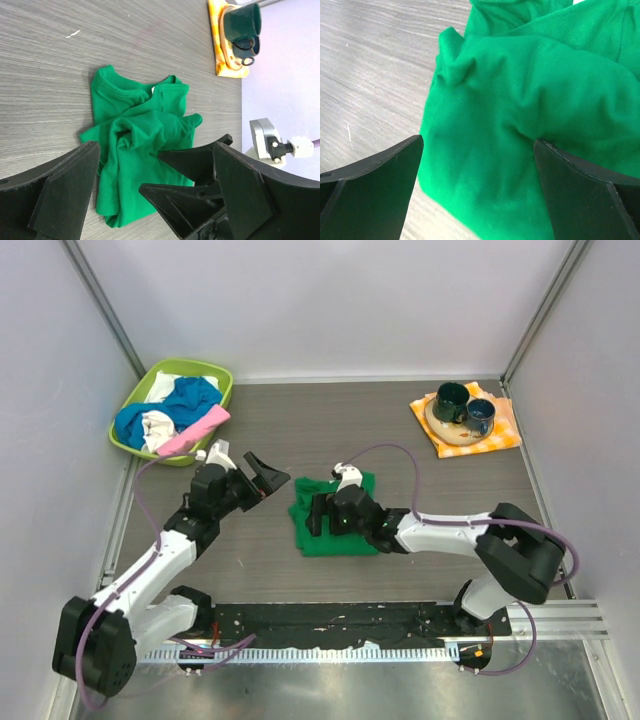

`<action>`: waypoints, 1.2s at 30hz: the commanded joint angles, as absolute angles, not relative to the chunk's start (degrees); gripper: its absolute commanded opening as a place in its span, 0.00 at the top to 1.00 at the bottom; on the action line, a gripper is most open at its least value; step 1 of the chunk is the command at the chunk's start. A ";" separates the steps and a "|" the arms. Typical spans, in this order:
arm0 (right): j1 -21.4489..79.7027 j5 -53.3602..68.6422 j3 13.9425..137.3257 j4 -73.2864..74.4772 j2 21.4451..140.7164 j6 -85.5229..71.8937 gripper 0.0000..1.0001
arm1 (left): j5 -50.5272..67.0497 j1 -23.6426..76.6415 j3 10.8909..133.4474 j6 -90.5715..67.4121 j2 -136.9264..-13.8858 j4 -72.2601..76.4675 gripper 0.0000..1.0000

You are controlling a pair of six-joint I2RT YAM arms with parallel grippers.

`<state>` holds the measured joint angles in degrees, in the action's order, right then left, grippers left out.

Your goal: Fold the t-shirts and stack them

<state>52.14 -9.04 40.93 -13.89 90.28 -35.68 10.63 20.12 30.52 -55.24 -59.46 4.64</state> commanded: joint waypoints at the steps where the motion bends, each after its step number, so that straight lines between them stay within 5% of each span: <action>1: 55.10 -19.24 47.35 1.20 81.32 -33.67 0.01 | 9.31 20.57 32.34 -53.53 -53.71 -2.35 0.00; 15: 49.49 -31.47 58.89 20.92 81.47 -26.46 0.02 | 13.01 25.64 40.06 -50.46 -63.44 -3.96 0.00; 17: 46.59 -29.19 58.27 20.83 81.74 -26.46 0.08 | 12.57 27.41 41.48 -50.45 -65.82 -3.78 0.06; 21: 42.98 -26.46 56.52 20.39 81.74 -26.63 0.19 | 13.27 31.46 44.29 -52.46 -72.84 -0.81 0.34; 24: 41.93 -24.70 55.81 19.60 81.47 -26.72 0.20 | 14.59 32.25 44.65 -53.70 -76.71 1.83 0.43; 36: 41.40 -19.16 55.28 14.86 87.71 -28.12 0.25 | 13.36 32.96 46.14 -52.91 -85.95 4.92 0.50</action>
